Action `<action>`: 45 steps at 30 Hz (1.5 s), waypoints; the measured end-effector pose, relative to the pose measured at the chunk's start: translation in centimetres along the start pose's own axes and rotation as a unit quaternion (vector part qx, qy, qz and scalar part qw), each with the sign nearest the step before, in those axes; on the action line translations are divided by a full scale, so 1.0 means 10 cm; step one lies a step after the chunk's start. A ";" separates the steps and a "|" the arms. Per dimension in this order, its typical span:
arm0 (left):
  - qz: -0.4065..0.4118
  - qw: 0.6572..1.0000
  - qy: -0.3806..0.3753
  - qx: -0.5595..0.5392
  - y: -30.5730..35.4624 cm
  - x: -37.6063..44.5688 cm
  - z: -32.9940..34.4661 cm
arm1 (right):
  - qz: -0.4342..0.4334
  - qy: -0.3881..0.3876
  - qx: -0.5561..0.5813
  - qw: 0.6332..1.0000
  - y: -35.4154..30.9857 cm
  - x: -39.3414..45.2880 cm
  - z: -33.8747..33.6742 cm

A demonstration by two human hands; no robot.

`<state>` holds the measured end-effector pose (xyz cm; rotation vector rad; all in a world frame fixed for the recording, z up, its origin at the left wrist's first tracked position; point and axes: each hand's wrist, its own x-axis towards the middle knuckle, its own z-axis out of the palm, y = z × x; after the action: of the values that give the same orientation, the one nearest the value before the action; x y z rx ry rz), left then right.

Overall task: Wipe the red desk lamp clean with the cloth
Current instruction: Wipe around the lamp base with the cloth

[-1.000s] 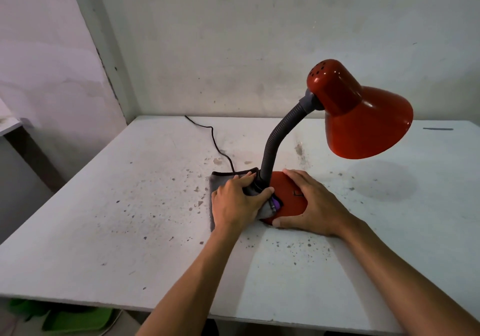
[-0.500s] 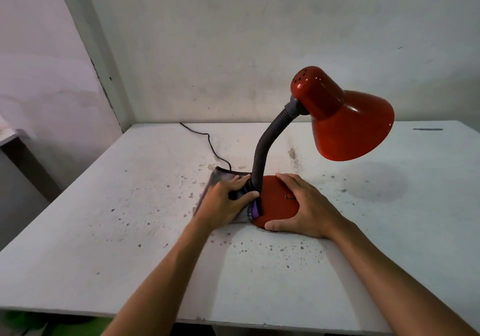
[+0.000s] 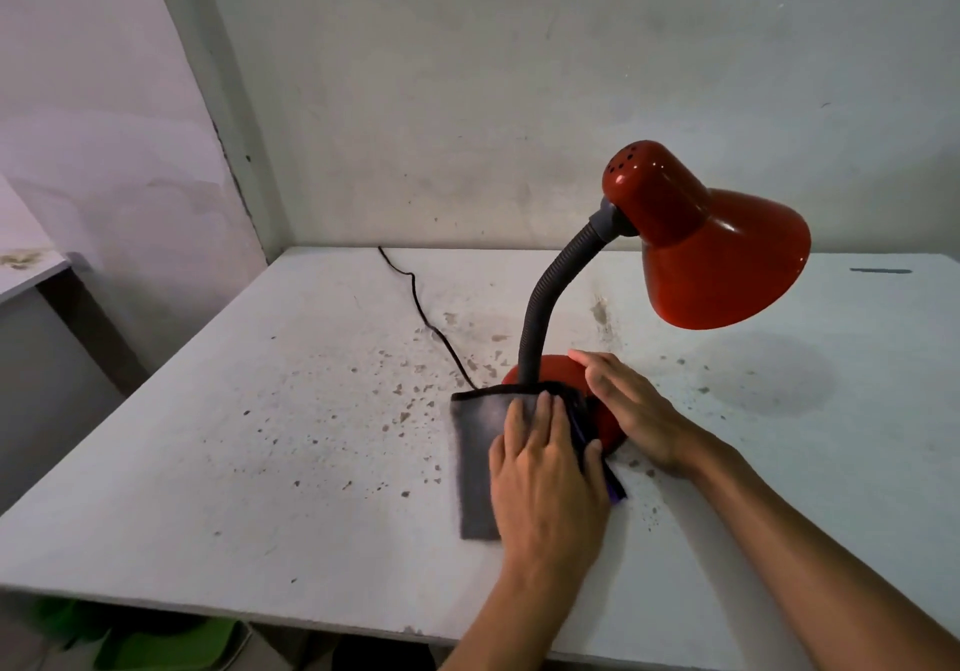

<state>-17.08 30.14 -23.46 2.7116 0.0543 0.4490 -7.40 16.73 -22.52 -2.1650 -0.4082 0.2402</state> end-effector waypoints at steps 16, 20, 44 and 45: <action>0.028 0.956 0.096 -0.276 -0.74 0.52 -0.45 | -0.016 0.224 -0.216 0.950 -0.40 -0.49 0.41; 0.136 0.975 -0.091 -0.150 -1.19 0.78 -0.34 | 0.051 0.122 -0.357 0.925 -0.55 -0.34 0.76; 0.216 0.962 -0.112 -0.125 -1.35 0.90 -0.12 | -0.221 0.015 -0.318 0.922 -0.12 -0.36 0.38; 0.213 0.963 -0.113 -0.122 -1.36 0.90 -0.11 | -0.217 0.010 -0.330 0.919 -0.10 -0.36 0.33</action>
<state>-8.62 43.99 -24.97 2.5001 -0.6169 0.2401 -11.96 18.40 -23.59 -2.6380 -1.0616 -0.2046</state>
